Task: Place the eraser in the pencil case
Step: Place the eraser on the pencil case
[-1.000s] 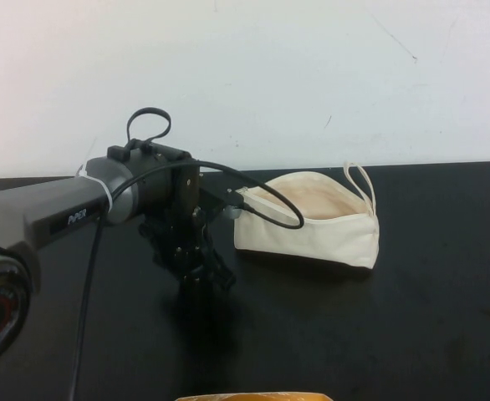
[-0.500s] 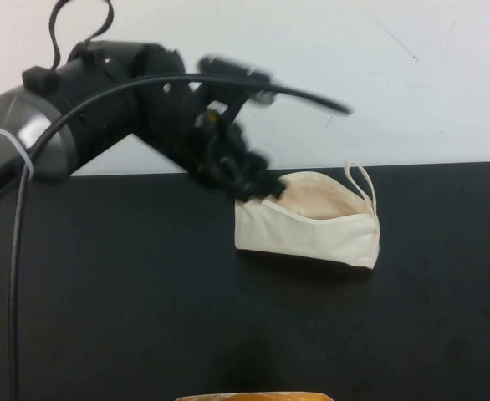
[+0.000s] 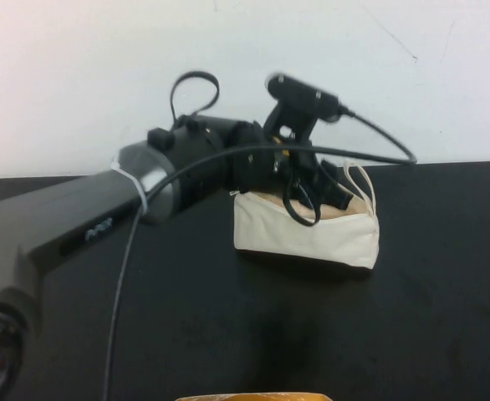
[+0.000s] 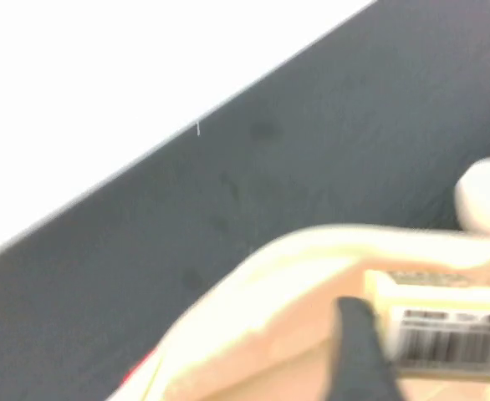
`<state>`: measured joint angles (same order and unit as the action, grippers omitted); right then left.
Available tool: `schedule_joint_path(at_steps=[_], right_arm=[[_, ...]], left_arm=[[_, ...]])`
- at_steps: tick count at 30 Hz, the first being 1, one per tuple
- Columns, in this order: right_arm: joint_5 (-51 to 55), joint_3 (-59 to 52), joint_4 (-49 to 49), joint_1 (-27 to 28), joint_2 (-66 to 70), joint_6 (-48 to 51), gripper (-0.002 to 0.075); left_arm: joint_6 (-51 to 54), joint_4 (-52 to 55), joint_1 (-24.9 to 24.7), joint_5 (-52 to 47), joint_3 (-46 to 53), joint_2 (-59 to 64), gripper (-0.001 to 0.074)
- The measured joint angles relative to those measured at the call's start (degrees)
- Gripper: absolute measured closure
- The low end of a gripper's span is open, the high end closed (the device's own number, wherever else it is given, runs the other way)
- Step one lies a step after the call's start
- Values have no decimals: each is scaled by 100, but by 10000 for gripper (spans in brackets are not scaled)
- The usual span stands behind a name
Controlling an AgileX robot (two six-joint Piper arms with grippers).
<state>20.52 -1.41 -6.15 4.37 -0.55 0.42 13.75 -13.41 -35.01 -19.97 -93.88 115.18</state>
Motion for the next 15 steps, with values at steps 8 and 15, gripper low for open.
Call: schedule_joint_path(at_steps=[8,15], right_arm=[[0,0,0,0,0,0,727],[0,0,0,0,0,0,727]], left_arm=[[-19,70,11,-192,0,-122,251],[-19,592,44,-1216,0,-1528,626]])
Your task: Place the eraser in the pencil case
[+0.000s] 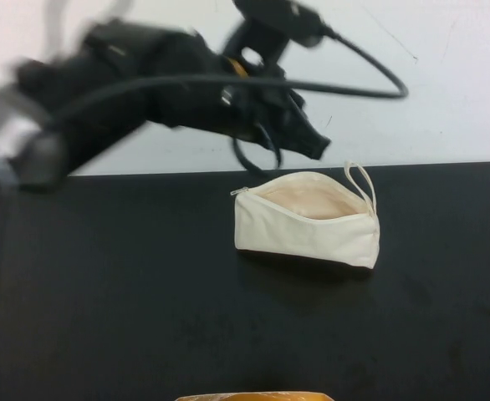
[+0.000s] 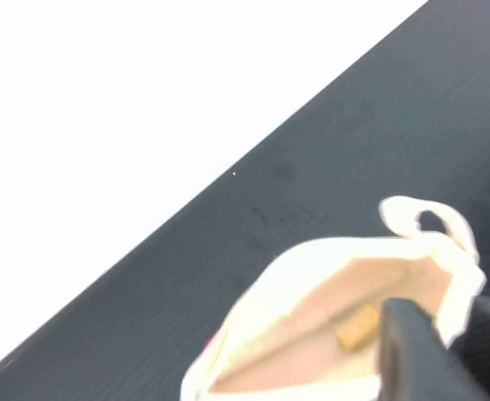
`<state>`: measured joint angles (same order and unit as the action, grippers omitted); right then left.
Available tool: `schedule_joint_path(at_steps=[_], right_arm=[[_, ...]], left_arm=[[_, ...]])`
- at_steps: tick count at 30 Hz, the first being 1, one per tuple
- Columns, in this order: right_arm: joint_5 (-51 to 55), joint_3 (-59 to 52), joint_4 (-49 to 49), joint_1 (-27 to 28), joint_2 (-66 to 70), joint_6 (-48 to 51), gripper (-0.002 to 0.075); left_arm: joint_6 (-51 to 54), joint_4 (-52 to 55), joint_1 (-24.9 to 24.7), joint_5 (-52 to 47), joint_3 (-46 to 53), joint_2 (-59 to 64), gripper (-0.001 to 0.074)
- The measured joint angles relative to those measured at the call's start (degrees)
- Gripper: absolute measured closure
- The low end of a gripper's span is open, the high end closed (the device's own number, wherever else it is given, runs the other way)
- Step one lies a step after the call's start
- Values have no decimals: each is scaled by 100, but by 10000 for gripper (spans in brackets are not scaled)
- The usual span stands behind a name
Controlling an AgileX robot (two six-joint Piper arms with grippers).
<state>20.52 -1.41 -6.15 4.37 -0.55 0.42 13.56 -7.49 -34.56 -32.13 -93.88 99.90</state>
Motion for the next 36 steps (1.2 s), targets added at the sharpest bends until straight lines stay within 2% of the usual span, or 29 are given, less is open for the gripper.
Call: schedule_joint_path(at_steps=[3,6,13,18,24,28,36], right_arm=[[0,0,0,0,0,0,727],[0,0,0,0,0,0,727],[0,0,0,0,0,0,727],[0,0,0,0,0,0,727],[0,0,0,0,0,0,727],[0,0,0,0,0,0,727],[0,0,0,0,0,0,727]], left_arm=[[63,-12,9,-473,242,-629,701],[8,-46,9,-502,915,-1291,725],[-539,-38,9,-78,2607,-2880,734],[-632,533,9,-352,2953,-3545,735],[-1687,1705,191,-858,2968,-4132,735],[-1867,2179,232,-1064,3053,-4553,735],[-1938,2859,254,-182,4698,-5564,735]])
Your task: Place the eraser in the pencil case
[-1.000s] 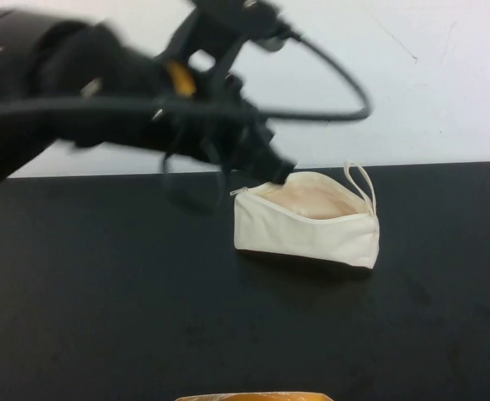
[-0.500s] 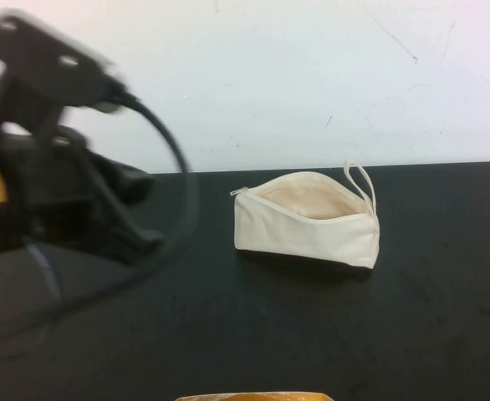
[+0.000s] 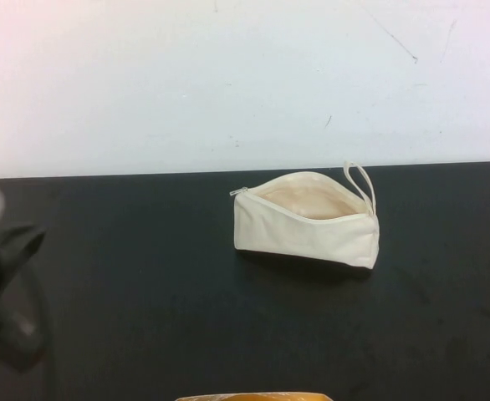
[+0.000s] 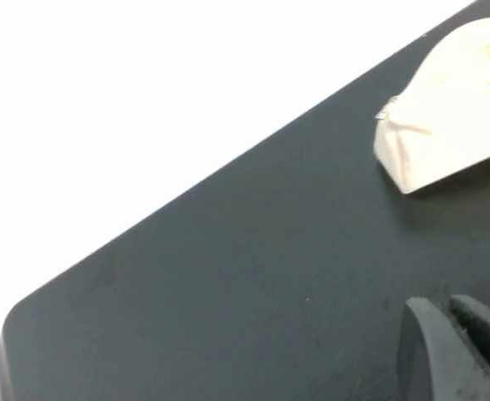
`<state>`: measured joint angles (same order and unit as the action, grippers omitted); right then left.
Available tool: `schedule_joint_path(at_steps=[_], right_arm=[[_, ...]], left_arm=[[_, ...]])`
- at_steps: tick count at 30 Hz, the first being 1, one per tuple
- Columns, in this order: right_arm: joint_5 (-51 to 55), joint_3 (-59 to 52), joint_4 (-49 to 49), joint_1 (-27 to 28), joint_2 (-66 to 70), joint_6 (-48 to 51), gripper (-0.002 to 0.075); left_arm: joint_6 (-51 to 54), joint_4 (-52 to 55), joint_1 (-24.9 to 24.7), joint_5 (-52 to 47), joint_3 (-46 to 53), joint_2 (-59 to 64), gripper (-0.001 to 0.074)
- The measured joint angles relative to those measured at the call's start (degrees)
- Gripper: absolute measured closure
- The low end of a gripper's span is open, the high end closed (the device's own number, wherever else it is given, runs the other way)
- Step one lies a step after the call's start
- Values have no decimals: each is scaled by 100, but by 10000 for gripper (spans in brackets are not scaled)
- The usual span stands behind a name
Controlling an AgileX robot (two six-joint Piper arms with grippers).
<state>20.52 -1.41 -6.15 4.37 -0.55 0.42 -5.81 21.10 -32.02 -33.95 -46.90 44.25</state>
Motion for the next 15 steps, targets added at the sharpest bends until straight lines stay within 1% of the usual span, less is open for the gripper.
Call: schedule_joint_path(at_steps=[2,3,4,9,12,15], right_arm=[[0,0,0,0,0,0,727],[0,0,0,0,0,0,727],[0,0,0,0,0,0,727],[0,0,0,0,0,0,727],[0,0,0,0,0,0,727],[0,0,0,0,0,0,727]], left_arm=[[-10,-17,136,319,437,-429,735],[-10,-162,446,701,818,-872,736],[-10,-273,609,857,959,-1050,736],[43,-1095,1804,1550,1839,-1967,735],[126,-1348,2344,1905,2476,-2466,736],[153,-1525,2587,2223,3099,-2922,735]])
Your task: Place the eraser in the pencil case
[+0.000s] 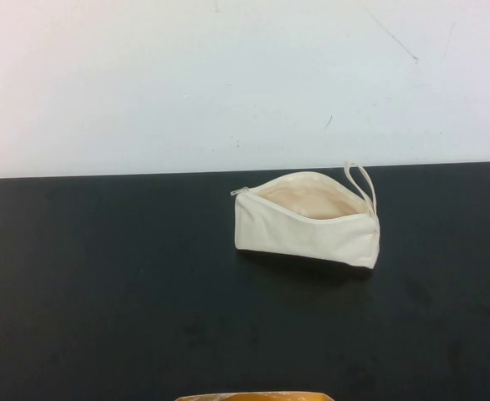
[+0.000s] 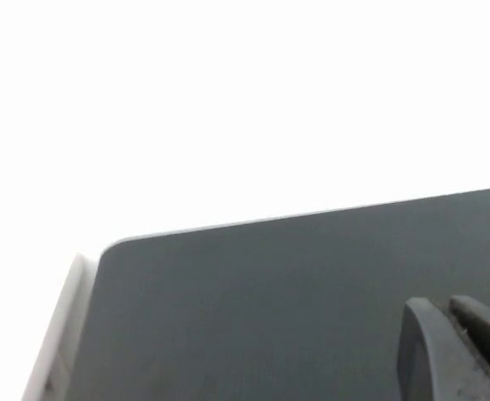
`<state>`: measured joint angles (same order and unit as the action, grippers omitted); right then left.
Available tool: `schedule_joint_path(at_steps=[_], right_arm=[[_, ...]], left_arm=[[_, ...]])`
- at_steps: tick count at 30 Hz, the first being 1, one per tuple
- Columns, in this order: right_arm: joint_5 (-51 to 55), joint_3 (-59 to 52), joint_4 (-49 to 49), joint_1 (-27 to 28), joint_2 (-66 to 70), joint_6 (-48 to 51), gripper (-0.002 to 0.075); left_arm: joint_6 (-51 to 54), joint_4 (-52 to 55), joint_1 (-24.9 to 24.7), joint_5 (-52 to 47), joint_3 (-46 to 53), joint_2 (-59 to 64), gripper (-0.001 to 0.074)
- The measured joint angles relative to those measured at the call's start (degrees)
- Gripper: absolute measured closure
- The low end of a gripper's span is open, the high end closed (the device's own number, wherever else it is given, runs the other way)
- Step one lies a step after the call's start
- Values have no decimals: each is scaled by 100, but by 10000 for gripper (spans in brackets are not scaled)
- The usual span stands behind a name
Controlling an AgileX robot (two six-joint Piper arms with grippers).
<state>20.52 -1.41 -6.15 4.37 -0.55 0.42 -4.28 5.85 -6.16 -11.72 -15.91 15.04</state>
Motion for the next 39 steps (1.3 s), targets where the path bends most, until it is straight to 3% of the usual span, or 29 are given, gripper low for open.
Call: schedule_joint_path(at_steps=[10,21,39], right_arm=[[0,0,0,0,0,0,727],[0,0,0,0,0,0,727],[0,0,0,0,0,0,727]], left_arm=[[0,-633,262,235,1656,-1435,736],[570,-760,370,-578,1738,-1556,736],[573,-1095,717,-648,1728,-1556,736]])
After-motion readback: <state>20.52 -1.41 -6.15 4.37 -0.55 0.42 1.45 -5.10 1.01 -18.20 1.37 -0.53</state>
